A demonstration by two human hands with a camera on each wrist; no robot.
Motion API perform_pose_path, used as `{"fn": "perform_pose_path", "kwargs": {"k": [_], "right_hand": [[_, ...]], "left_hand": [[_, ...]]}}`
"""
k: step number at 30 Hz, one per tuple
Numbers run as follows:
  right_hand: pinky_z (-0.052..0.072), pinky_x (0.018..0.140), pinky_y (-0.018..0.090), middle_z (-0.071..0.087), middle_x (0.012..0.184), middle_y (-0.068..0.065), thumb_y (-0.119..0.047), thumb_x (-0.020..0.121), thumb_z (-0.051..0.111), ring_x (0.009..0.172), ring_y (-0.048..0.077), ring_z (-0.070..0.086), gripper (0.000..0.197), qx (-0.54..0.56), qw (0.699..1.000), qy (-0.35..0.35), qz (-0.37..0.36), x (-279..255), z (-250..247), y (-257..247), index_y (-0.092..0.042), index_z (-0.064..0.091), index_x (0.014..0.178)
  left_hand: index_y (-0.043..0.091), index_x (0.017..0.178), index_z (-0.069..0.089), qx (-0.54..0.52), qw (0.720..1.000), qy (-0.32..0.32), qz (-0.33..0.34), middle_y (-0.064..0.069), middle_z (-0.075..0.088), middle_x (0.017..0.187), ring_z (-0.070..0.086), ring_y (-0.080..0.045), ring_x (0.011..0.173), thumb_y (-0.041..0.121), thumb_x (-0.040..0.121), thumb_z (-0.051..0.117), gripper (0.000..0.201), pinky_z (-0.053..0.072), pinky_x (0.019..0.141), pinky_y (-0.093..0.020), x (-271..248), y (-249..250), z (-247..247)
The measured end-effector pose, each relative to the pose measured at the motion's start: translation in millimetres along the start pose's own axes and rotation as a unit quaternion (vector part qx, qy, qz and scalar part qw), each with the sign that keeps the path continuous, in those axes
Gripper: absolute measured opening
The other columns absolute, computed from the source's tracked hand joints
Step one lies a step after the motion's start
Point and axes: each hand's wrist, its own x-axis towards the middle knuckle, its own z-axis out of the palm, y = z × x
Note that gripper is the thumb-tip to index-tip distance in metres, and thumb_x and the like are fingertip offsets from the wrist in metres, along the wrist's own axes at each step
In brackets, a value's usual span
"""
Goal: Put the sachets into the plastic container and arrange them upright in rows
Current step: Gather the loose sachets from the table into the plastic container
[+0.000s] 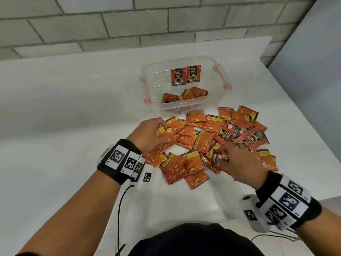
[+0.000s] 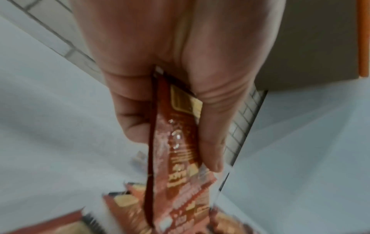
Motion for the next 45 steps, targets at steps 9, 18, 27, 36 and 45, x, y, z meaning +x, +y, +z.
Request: {"fn": "perform_pose_path", "kwargs": {"k": [9,18,27,36,45], "right_hand": [[0.044,0.045,0.019,0.055,0.08,-0.004,-0.028,0.096,0.054,0.057,0.016,0.055,0.012,0.273,0.949,0.138,-0.077,39,-102,-42,-0.019,0.047,0.099],[0.033,0.047,0.024,0.049,0.065,0.003,-0.018,0.095,0.045,0.055,0.014,0.046,0.026,0.175,0.979,0.107,-0.019,175,-107,-89,-0.009,0.049,0.071],[0.036,0.053,0.023,0.055,0.082,0.008,-0.024,0.092,0.055,0.092,0.027,0.057,0.025,0.021,0.998,0.064,-0.006,201,-93,-87,-0.005,0.051,0.077],[0.04,0.073,0.013,0.06,0.106,-0.007,-0.018,0.095,0.053,0.09,0.008,0.058,0.02,0.234,0.937,0.202,-0.163,110,-75,-69,-0.019,0.06,0.112],[0.041,0.085,0.027,0.052,0.133,0.012,-0.018,0.095,0.047,0.107,0.024,0.054,0.041,-0.043,0.985,0.08,-0.146,112,-25,-46,-0.016,0.049,0.135]], "left_hand": [[0.022,0.116,0.057,-0.213,0.945,0.244,0.041,0.002,0.057,0.098,0.062,-0.012,0.079,0.019,0.077,0.079,0.045,0.055,0.058,-0.018,27,41,-74],[0.005,0.111,0.06,-0.037,0.983,0.142,-0.112,-0.015,0.062,0.121,0.06,-0.029,0.107,0.018,0.091,0.06,0.024,0.046,0.077,-0.029,134,63,-39],[0.002,0.137,0.042,-0.004,0.986,0.086,-0.145,-0.013,0.05,0.139,0.051,-0.028,0.122,0.041,0.077,0.076,0.079,0.041,0.087,-0.029,152,48,-30],[0.021,0.121,0.055,-0.118,0.973,0.197,-0.005,0.006,0.055,0.119,0.052,-0.011,0.107,0.039,0.09,0.059,0.036,0.038,0.083,-0.021,70,47,-51],[0.011,0.12,0.061,0.048,0.998,0.019,-0.035,-0.007,0.062,0.12,0.059,-0.021,0.099,0.023,0.096,0.052,0.029,0.047,0.083,-0.028,32,12,7]]}}
